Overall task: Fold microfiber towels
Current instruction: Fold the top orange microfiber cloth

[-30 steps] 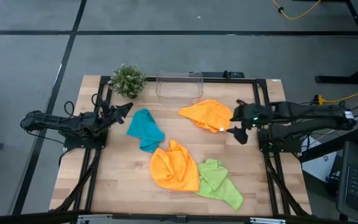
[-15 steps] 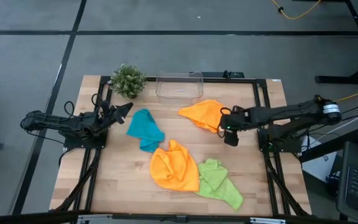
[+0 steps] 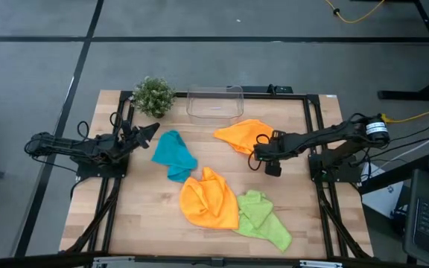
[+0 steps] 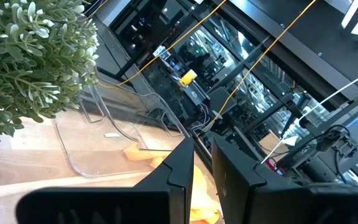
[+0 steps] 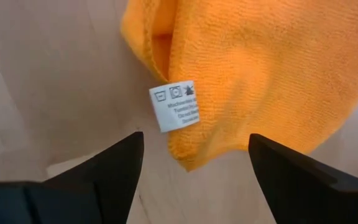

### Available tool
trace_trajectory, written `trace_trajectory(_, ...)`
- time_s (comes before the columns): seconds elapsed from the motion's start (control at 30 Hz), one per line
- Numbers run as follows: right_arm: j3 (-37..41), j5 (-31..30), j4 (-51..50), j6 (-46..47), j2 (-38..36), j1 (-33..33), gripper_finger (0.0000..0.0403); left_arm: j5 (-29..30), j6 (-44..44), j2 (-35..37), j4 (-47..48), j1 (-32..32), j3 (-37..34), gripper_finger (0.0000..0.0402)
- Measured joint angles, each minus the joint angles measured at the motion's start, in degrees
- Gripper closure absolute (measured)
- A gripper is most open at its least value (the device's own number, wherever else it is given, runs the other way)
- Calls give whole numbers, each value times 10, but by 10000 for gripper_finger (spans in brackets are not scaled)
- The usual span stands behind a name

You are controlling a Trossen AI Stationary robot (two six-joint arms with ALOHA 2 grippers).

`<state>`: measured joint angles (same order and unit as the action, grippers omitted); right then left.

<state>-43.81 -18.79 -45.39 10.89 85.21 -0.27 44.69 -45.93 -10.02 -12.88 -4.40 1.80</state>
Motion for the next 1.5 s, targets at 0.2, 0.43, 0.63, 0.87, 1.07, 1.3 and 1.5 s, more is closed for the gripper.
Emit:
trace_trajectory(0.2,0,-18,10,8,0,-6,146,0,0,0,0,0,0,351)
trace_trajectory(0.43,0,23,14,-8,0,-30,257,0,0,0,3,0,0,351)
trace_trajectory(0.63,-2,103,-7,4,0,-54,373,0,0,0,4,0,0,351)
trace_trajectory(0.87,-84,128,-109,-25,0,-58,397,-12,22,0,1,0,0,351)
trace_trajectory(1.07,-215,139,-166,-38,0,-55,399,-77,123,-21,-107,0,0,351)
trace_trajectory(1.3,-306,147,-175,-13,0,-54,401,-160,184,-120,-150,0,73,351)
trace_trajectory(1.5,-331,164,-177,6,0,-41,401,-221,272,-292,-130,0,235,351)
